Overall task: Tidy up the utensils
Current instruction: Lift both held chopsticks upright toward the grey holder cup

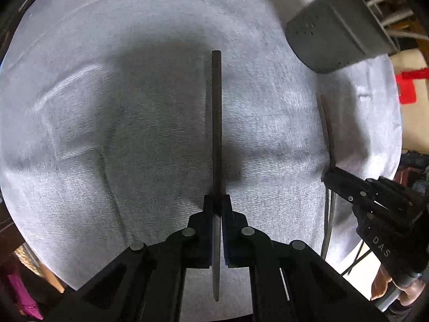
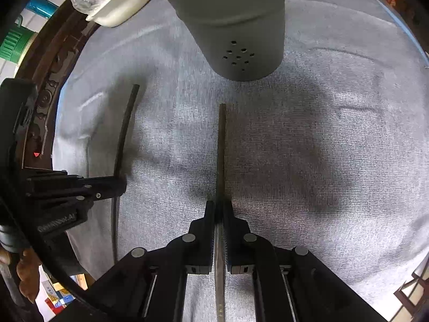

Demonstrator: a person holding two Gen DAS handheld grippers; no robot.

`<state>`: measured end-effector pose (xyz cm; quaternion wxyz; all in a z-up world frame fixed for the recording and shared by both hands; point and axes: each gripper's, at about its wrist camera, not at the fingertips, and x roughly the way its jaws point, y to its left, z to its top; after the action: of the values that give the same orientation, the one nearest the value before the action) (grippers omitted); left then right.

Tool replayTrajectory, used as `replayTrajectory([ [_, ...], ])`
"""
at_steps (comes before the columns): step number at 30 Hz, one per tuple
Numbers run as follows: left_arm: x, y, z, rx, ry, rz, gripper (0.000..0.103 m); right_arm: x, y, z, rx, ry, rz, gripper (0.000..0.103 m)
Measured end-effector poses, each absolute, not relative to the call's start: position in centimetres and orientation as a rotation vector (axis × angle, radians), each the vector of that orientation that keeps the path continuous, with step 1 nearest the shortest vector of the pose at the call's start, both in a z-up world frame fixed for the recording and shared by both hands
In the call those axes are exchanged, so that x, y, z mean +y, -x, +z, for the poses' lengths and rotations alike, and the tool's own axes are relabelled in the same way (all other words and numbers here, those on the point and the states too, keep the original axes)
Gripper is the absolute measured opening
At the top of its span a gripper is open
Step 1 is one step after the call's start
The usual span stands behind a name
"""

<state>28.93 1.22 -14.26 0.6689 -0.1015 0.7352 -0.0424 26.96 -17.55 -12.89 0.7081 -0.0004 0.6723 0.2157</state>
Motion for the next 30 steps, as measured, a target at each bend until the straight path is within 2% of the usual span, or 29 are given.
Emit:
replayTrajectory([
  [12,6.6,-27.3,-11.9,1.417,0.383,-0.036,0.006,-22.1,-25.3,-11.6,1.353,-0.201,0.427,0.006],
  [20,5.8,-23.6,-7.8,1.205,0.326,0.038,0.006,-23.8,-24.1,-9.5,1.246,-0.295,0.426,0.006],
  [25,3.9,-19.8,-6.5,1.128,0.296,0.064,0.006,-24.5,-23.6,-8.6,1.198,-0.329,0.425,0.006],
  [30,3.7,-19.2,-4.4,1.089,0.287,0.058,0.006,-24.8,-23.4,-8.3,1.168,-0.357,0.428,0.006],
])
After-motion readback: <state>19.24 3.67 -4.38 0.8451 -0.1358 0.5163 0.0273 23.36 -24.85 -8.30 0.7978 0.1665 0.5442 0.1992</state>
